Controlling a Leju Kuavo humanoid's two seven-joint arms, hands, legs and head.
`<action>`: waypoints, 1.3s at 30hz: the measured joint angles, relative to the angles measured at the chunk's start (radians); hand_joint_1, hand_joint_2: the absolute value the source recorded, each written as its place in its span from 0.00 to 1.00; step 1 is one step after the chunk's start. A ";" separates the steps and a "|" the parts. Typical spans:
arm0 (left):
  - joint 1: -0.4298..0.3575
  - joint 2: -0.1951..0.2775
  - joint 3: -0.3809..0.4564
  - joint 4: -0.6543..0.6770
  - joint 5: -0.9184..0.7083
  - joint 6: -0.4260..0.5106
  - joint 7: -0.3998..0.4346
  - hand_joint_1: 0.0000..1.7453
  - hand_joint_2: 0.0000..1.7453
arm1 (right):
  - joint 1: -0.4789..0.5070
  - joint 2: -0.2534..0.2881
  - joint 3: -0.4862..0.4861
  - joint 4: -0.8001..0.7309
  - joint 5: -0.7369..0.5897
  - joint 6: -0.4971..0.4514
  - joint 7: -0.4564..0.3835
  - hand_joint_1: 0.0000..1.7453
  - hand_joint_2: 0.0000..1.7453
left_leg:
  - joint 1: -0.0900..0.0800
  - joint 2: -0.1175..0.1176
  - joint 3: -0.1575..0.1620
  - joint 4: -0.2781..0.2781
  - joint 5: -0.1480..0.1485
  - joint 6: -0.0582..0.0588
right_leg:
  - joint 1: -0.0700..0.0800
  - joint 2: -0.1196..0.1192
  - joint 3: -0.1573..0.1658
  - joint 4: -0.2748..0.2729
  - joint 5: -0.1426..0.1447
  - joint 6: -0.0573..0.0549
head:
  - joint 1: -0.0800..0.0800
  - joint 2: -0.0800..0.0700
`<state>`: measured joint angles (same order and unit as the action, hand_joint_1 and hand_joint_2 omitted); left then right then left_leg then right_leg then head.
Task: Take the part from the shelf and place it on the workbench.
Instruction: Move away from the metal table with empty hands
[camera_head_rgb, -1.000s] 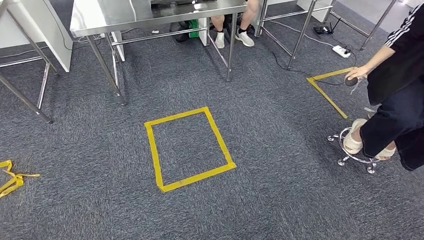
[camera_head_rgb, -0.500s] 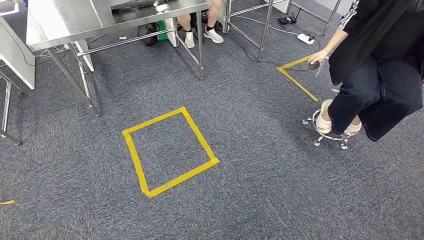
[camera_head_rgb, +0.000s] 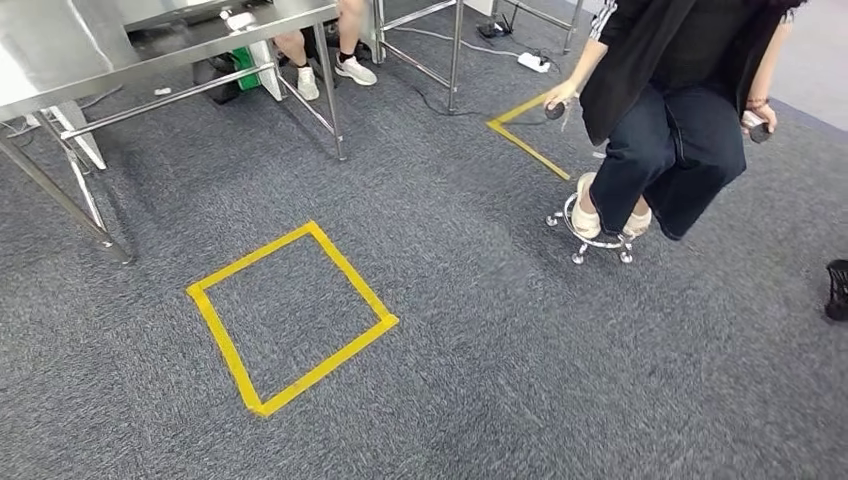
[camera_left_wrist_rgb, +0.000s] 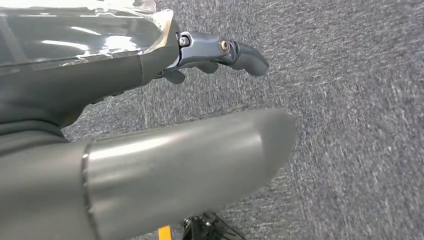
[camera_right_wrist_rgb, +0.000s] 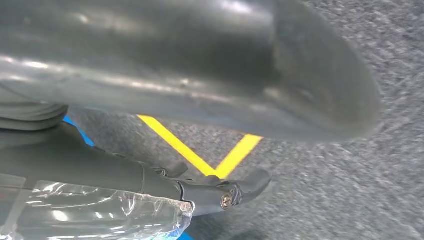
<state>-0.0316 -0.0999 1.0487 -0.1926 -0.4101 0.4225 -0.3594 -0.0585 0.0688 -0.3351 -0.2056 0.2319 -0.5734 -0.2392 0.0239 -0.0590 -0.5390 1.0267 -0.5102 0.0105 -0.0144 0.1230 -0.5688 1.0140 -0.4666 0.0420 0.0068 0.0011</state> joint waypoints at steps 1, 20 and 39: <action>0.000 0.000 -0.001 -0.001 0.000 0.000 0.000 0.00 0.00 | 0.003 0.000 0.000 0.000 0.000 -0.001 0.000 0.00 0.00 | 0.000 0.012 0.001 -0.003 0.003 0.008 | 0.000 -0.014 -0.008 0.010 -0.003 0.004 | 0.000 0.000; -0.002 -0.004 -0.002 -0.009 -0.001 -0.011 -0.002 0.00 0.00 | 0.007 0.005 -0.001 0.002 -0.003 -0.019 0.015 0.00 0.00 | -0.003 0.070 -0.053 0.168 -0.120 -0.023 | -0.004 -0.119 0.021 -0.013 -0.003 -0.037 | -0.001 0.000; -0.001 -0.010 -0.002 -0.016 0.000 -0.025 0.015 0.00 0.00 | 0.022 0.033 -0.015 0.003 -0.016 -0.012 0.011 0.00 0.00 | -0.003 0.117 0.003 -0.009 0.001 0.020 | -0.007 -0.119 -0.126 0.249 -0.098 0.016 | 0.007 0.000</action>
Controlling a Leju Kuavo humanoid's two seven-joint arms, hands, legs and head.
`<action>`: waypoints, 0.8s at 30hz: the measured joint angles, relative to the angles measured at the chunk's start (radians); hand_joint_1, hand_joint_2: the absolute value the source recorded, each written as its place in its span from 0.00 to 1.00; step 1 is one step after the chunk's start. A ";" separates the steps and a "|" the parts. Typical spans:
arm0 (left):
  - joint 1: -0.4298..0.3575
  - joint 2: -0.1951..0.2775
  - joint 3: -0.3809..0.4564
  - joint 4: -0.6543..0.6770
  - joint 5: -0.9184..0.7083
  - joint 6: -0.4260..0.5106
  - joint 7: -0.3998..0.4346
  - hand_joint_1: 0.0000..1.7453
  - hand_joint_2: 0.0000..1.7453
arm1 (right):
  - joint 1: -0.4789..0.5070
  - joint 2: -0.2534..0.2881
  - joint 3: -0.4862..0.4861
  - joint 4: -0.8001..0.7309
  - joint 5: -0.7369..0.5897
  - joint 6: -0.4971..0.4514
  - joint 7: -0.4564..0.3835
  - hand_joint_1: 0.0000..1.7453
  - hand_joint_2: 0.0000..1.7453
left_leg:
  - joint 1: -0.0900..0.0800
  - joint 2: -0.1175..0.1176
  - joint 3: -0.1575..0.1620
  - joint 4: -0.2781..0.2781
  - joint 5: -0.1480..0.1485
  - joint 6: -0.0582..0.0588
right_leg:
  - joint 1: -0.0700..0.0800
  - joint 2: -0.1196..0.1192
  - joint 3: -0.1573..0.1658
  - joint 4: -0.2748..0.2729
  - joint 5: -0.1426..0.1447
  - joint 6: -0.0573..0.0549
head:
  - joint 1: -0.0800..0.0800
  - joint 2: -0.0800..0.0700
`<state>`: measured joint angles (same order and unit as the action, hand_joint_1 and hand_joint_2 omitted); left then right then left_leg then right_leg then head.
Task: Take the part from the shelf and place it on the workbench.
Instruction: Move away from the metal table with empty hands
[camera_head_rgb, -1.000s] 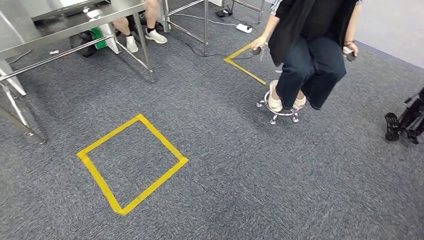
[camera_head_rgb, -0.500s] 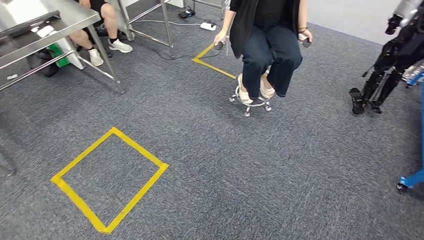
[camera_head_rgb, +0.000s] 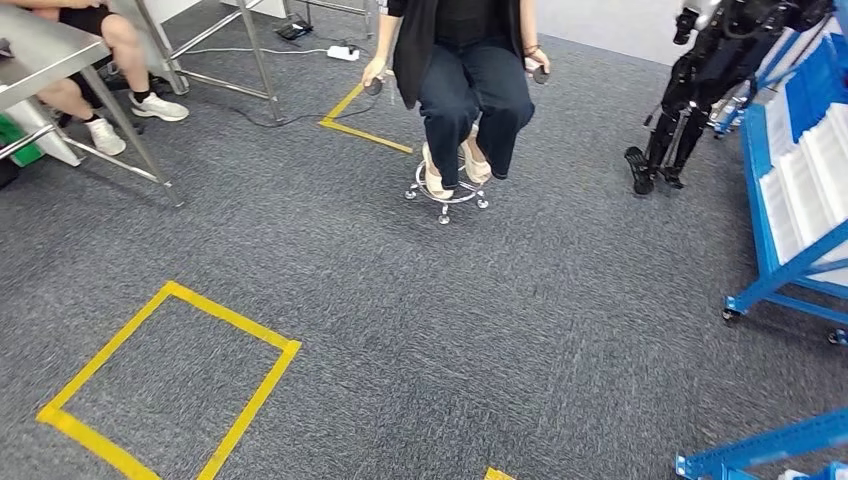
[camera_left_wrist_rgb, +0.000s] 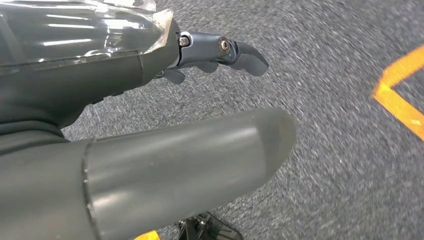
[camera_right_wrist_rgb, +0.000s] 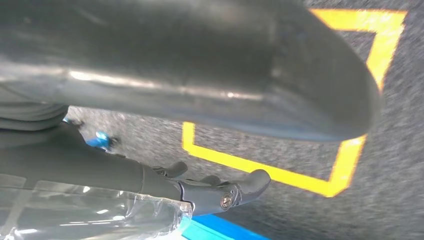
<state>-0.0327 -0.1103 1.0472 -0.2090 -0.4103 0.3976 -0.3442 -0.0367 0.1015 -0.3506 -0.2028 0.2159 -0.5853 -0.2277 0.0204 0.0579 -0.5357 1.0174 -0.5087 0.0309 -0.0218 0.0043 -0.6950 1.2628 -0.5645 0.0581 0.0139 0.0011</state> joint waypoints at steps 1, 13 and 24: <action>0.000 -0.001 0.000 0.000 0.000 0.000 0.000 0.00 0.00 | 0.002 0.000 0.000 0.000 0.001 0.000 0.000 0.00 0.00 | 0.000 0.011 0.003 0.000 -0.003 -0.003 | -0.002 -0.014 0.037 -0.069 0.027 0.010 | 0.000 0.000; -0.003 -0.006 0.000 -0.001 0.000 -0.007 0.001 0.00 0.00 | -0.001 0.000 -0.001 0.005 0.003 0.012 0.013 0.00 0.00 | 0.003 -0.055 -0.090 0.262 -0.166 -0.047 | 0.002 0.015 0.126 -0.245 0.095 -0.054 | -0.014 0.000; -0.004 -0.005 0.000 -0.001 0.014 0.001 0.002 0.00 0.00 | 0.001 -0.001 0.000 0.010 0.018 0.017 0.014 0.00 0.00 | 0.006 -0.092 -0.002 0.008 -0.007 -0.016 | 0.008 0.079 0.088 -0.201 0.083 -0.022 | -0.011 0.000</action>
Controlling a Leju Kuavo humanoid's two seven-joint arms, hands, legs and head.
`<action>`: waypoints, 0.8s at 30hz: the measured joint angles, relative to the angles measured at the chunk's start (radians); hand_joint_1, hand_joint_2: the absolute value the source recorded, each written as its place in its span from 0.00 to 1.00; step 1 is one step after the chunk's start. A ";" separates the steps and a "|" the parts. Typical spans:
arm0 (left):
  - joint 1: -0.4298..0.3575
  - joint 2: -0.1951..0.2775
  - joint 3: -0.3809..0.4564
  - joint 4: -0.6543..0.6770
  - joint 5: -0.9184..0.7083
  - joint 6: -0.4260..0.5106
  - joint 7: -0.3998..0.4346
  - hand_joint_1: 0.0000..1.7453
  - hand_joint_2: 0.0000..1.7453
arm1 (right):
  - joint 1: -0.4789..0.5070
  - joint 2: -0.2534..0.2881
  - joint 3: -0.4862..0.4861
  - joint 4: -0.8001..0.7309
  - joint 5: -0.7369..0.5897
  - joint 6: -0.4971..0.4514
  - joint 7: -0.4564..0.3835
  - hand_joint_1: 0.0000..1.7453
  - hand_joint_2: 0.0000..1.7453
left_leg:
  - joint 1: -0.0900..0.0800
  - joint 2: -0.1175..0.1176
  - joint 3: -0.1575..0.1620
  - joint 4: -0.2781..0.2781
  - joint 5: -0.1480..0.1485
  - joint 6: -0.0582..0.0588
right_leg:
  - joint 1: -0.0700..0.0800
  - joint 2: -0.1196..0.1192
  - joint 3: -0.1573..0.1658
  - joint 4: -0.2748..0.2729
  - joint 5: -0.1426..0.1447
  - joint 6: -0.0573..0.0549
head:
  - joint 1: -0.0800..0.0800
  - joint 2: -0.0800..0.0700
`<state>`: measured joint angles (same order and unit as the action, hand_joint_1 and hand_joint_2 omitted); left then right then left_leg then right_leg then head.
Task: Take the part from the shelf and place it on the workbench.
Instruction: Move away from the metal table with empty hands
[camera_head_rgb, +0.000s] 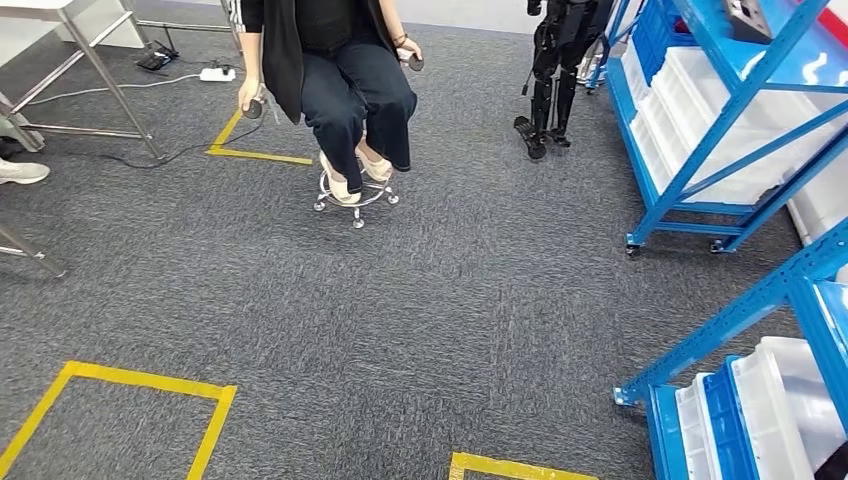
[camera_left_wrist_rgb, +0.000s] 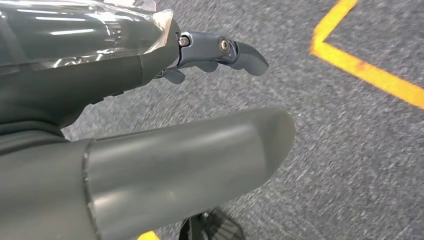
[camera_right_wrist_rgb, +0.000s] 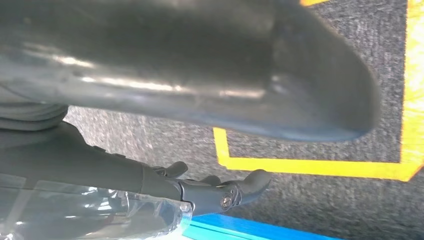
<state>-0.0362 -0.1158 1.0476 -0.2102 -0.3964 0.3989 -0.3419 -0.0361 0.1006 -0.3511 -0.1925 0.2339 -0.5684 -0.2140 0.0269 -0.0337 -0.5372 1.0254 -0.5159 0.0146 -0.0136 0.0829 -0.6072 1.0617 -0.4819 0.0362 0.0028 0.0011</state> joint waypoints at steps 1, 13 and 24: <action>0.001 0.000 0.001 0.000 0.003 0.003 0.001 0.00 0.00 | -0.003 0.001 0.000 0.000 0.002 0.000 -0.001 0.00 0.00 | 0.001 0.014 0.002 -0.003 0.002 0.007 | 0.000 -0.029 -0.021 0.043 -0.021 -0.002 | 0.002 0.000; 0.001 0.003 0.003 0.000 0.006 -0.003 -0.003 0.00 0.00 | -0.018 0.004 0.001 0.001 0.013 -0.008 0.011 0.00 0.00 | -0.004 0.147 0.032 -0.009 -0.023 -0.029 | -0.003 -0.129 0.026 -0.022 0.001 0.012 | 0.003 0.000; 0.003 0.001 0.002 0.001 0.006 -0.005 -0.003 0.00 0.00 | -0.011 -0.002 0.001 0.001 0.010 -0.014 0.013 0.00 0.00 | 0.003 -0.014 -0.044 0.095 -0.029 -0.016 | 0.005 0.004 0.039 -0.027 0.004 -0.027 | -0.009 0.000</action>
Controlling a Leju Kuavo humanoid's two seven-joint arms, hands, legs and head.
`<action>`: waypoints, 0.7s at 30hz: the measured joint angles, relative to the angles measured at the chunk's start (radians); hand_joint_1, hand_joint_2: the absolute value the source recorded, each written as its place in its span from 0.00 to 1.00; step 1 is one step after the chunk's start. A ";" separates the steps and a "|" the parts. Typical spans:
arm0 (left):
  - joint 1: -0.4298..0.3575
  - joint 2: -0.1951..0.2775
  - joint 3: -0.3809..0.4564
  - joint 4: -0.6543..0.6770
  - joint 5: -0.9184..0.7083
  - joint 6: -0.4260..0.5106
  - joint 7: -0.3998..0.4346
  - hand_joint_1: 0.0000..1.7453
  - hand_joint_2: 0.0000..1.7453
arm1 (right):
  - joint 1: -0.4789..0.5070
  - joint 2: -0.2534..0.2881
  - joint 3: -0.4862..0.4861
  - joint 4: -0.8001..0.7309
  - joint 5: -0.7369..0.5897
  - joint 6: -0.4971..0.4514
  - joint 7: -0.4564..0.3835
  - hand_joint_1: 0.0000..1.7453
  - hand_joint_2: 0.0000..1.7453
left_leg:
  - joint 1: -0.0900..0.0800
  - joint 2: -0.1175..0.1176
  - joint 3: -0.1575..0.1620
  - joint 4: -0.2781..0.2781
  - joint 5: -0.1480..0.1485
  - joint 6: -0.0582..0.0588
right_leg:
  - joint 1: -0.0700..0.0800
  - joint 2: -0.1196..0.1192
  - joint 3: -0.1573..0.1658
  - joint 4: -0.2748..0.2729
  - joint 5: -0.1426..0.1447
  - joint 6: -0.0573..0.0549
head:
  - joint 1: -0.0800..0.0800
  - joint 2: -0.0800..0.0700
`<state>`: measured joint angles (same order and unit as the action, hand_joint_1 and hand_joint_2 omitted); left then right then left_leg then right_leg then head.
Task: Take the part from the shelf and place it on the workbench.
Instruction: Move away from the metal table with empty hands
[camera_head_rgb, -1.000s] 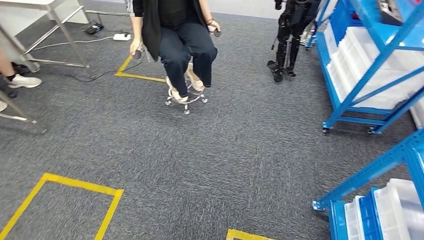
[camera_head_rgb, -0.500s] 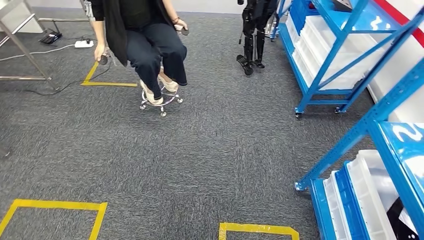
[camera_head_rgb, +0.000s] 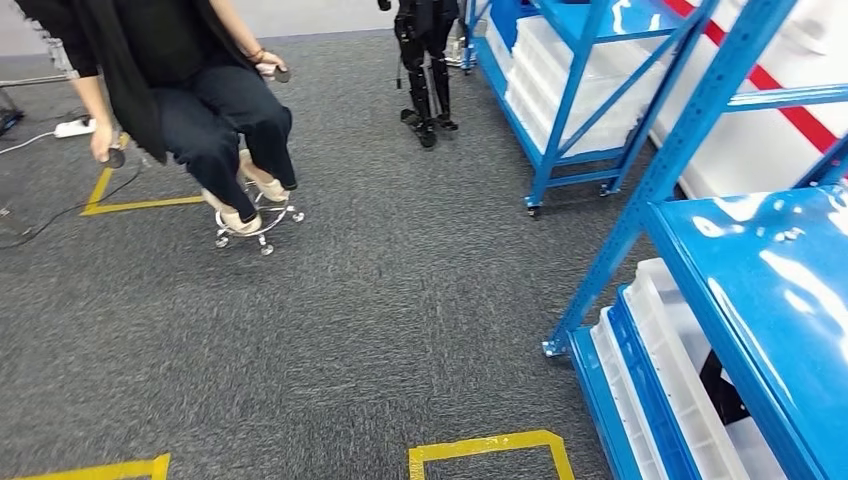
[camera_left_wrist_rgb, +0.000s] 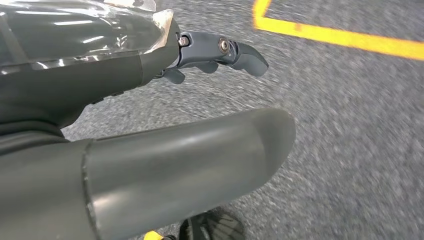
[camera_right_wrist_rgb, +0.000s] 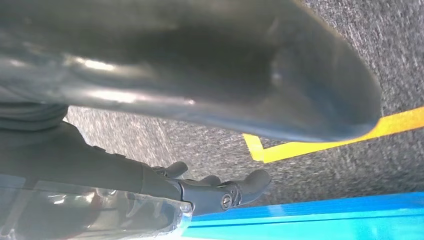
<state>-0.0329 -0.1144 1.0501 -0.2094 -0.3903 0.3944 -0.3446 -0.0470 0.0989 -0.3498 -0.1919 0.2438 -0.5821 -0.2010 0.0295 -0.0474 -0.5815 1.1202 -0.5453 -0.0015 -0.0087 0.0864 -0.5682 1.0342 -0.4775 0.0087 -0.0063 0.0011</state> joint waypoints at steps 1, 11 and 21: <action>0.000 0.000 0.000 0.000 0.000 0.000 0.000 0.00 0.00 | -0.001 0.000 0.000 0.000 0.000 0.000 0.000 0.00 0.00 | 0.000 -0.021 0.020 -0.049 0.019 0.002 | 0.001 0.011 -0.001 0.001 0.000 0.002 | 0.001 0.000; 0.002 0.001 0.000 0.000 -0.003 0.005 0.003 0.00 0.00 | 0.003 0.001 0.000 0.001 -0.005 0.004 -0.002 0.00 0.00 | -0.014 0.075 0.056 -0.113 0.037 0.034 | -0.004 -0.072 -0.159 0.265 -0.105 0.026 | 0.011 0.000; -0.003 -0.003 0.000 0.000 -0.002 0.017 0.006 0.00 0.00 | 0.002 0.002 0.001 0.001 0.010 0.001 -0.004 0.00 0.00 | -0.011 0.136 0.083 -0.105 -0.003 -0.014 | -0.010 -0.112 -0.010 -0.010 0.007 0.017 | 0.009 0.000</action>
<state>-0.0361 -0.1171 1.0505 -0.2090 -0.3919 0.4112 -0.3384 -0.0452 0.1009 -0.3492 -0.1907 0.2536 -0.5810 -0.2049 0.0181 0.0883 -0.4982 1.0153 -0.5479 -0.0159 -0.0182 -0.0261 -0.5780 1.0240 -0.4704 0.0253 0.0029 0.0011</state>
